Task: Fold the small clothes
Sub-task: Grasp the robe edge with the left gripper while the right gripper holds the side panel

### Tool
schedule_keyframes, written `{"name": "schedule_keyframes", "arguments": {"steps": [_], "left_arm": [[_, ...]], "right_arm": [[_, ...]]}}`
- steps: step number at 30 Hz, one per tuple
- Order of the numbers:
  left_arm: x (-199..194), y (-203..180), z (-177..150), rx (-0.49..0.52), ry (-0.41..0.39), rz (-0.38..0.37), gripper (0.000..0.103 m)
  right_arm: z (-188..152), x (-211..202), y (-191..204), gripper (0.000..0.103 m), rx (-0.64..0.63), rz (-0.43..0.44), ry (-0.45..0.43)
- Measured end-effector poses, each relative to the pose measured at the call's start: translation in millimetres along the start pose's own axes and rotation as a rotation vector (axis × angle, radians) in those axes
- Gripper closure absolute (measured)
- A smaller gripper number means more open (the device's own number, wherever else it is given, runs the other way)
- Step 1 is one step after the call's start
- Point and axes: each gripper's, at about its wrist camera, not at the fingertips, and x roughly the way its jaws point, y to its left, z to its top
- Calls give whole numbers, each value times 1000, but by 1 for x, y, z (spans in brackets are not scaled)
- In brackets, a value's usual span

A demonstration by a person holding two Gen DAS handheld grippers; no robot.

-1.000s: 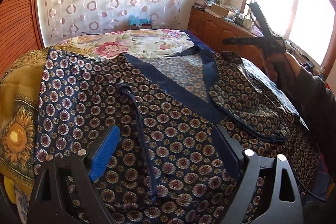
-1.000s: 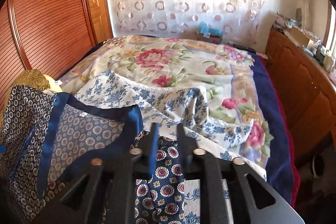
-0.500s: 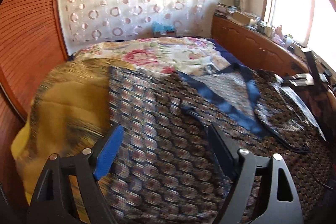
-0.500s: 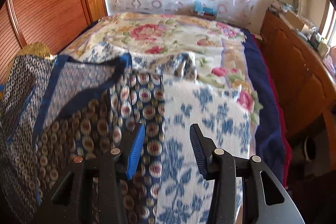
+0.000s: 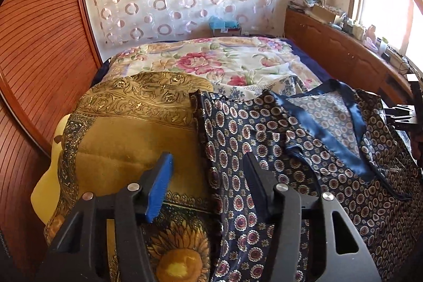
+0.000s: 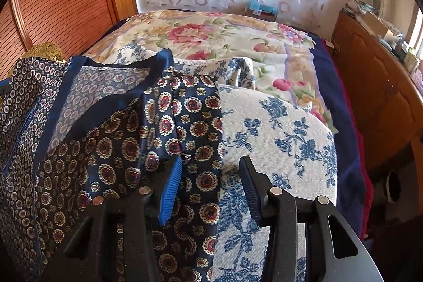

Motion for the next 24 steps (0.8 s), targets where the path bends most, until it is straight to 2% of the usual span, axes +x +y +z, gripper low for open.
{"name": "schedule_keyframes", "arguments": {"steps": [3, 5, 6, 7, 8, 10, 14, 18, 20, 21, 22, 23, 24], "left_arm": [[5, -3, 3, 15, 6, 7, 46], [7, -5, 5, 20, 9, 11, 46], [9, -4, 6, 23, 12, 16, 46], [10, -4, 6, 26, 14, 21, 46], [11, -4, 7, 28, 17, 25, 46], [12, -5, 7, 34, 21, 34, 46], [13, -4, 5, 36, 24, 36, 46], [13, -4, 5, 38, 22, 34, 47], [13, -4, 6, 42, 17, 29, 52], [13, -3, 6, 40, 14, 27, 56], [12, -3, 6, 37, 11, 22, 59], [12, -2, 6, 35, 8, 16, 66], [13, -2, 6, 35, 8, 13, 72]], "right_arm": [[-3, -2, 5, 57, -32, 18, 4], [-4, -3, 7, 66, -55, 29, 4], [-4, -3, 8, 74, -65, 33, 6], [-4, -4, 9, 91, -77, 18, 3], [-4, -5, 7, 99, -82, 0, -3], [-4, -8, -1, 100, -73, -51, -22], [-4, -10, -35, 100, 70, -142, -46], [-6, -15, -51, 100, 127, -80, -60], [-5, -19, -47, 94, 113, -56, -76], [-5, -21, -44, 79, 101, -43, -80], [-5, -21, -40, 69, 87, -29, -82], [-5, -21, -37, 53, 75, -19, -84], [-6, -20, -36, 48, 60, -22, -83]]}}
